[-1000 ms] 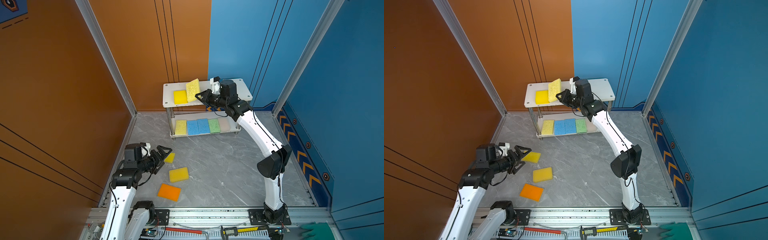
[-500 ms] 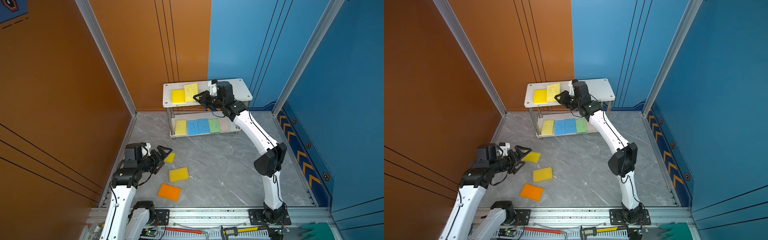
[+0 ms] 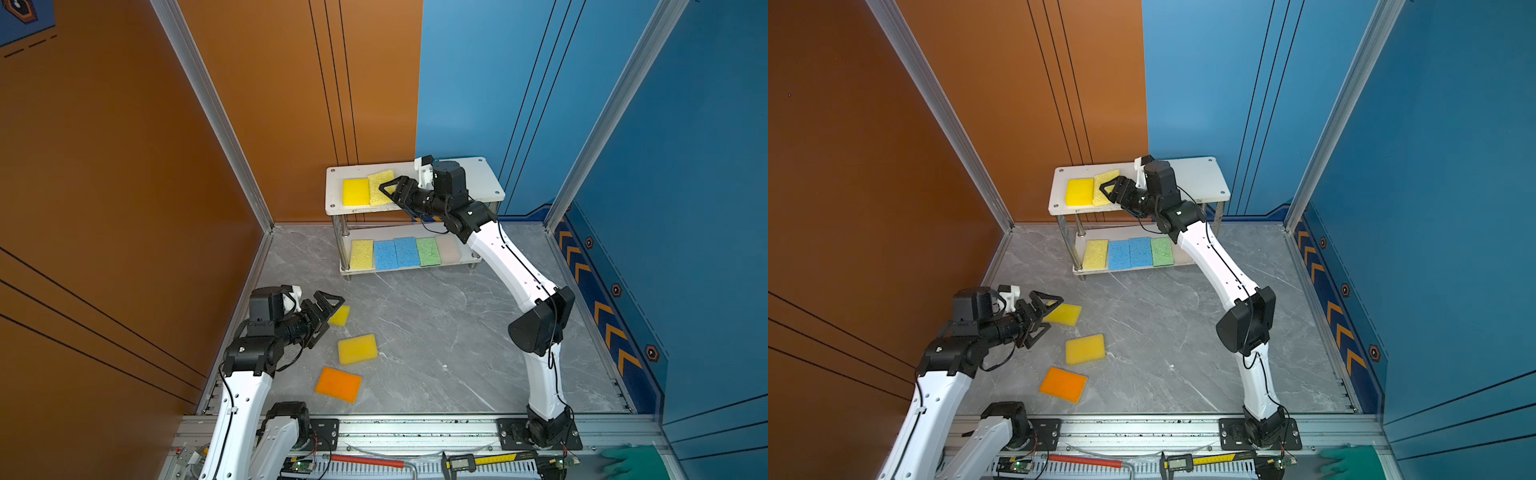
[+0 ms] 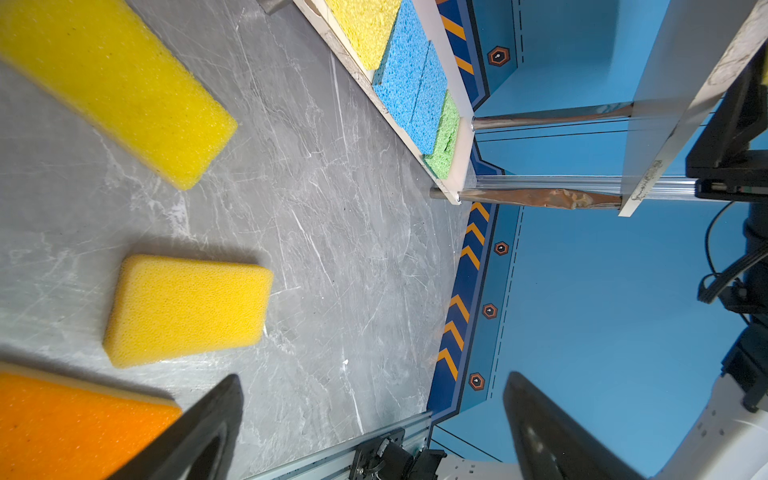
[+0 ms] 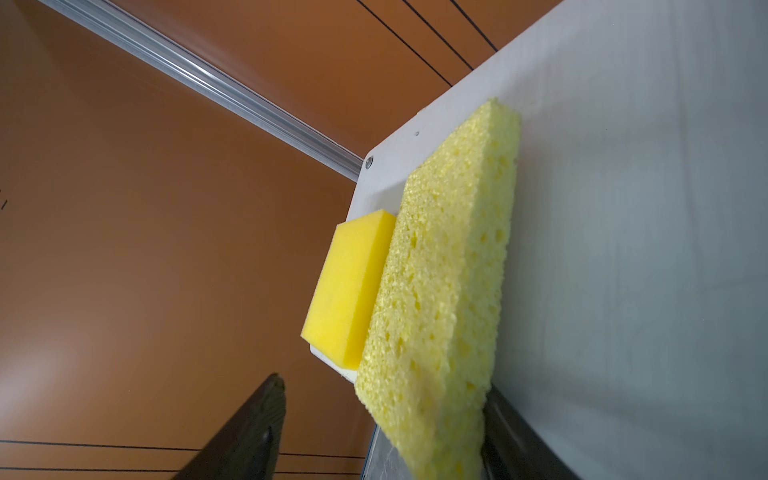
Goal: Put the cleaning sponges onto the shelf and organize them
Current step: 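Lower the sponge flat onto the top shelf next to the yellow block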
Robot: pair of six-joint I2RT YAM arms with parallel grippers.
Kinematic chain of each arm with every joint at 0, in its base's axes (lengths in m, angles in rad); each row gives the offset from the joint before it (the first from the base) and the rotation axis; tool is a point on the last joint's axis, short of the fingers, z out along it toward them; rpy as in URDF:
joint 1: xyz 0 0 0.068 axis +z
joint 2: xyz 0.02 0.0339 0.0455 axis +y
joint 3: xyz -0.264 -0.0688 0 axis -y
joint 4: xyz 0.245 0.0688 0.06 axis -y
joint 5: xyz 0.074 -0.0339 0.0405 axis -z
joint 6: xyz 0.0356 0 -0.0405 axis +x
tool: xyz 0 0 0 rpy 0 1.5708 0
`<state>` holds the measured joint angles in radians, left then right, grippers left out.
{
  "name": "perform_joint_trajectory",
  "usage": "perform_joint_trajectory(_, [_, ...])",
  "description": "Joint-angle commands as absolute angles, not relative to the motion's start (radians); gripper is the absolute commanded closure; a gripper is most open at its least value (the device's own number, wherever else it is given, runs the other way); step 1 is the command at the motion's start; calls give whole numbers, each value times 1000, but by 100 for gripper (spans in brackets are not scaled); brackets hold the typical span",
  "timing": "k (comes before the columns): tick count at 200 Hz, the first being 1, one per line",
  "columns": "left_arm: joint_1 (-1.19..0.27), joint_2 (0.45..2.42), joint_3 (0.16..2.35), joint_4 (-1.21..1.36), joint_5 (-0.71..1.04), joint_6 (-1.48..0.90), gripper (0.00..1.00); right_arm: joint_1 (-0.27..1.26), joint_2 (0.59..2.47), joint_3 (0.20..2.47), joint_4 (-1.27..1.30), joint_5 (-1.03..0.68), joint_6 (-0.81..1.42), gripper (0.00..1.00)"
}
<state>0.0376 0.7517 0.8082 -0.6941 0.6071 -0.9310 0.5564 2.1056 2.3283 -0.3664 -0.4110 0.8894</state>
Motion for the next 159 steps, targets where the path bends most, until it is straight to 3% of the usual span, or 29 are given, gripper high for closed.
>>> perform_joint_trajectory(1, [43,741,820,-713,624,-914,2,569,2085,2350,-465,-360,812,23])
perform_joint_trajectory(60, [41,743,821,-716,625,-911,2,592,2101,2368,-577,-242,631,20])
perform_joint_trajectory(72, [41,743,820,-718,624,-911,2,597,2106,2379,-595,-211,596,14])
perform_joint_trajectory(159, [53,739,827,-723,618,-909,2,639,2152,2451,-710,-82,393,12])
